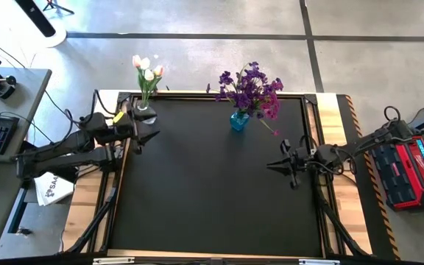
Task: Sort flowers into vase by color
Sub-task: Return to Home Position
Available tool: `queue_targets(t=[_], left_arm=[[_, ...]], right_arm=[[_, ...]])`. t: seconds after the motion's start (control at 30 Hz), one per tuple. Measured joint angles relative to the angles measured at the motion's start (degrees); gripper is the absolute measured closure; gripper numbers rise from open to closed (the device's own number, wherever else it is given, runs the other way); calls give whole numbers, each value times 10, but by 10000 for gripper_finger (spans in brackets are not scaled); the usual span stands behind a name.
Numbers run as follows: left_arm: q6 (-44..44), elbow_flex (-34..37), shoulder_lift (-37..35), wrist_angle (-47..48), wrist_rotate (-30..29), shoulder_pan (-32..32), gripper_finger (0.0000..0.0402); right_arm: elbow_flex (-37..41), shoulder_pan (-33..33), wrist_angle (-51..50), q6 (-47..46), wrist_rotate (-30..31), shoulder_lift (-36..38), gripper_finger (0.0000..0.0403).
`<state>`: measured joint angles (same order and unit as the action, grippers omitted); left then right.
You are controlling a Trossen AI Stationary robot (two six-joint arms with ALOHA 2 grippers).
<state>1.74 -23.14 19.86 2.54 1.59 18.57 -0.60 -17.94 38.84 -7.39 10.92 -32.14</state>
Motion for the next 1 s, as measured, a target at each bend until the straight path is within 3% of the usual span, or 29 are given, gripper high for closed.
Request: queue_targets(t=[0.33,1.0], left_arm=[[-9,0,0,-3,-10,-33,118],[-7,0,2,30,-38,-34,118]], right_arm=[[0,1,-2,-10,2,0,389],[0,1,2,16,2,0,389]])
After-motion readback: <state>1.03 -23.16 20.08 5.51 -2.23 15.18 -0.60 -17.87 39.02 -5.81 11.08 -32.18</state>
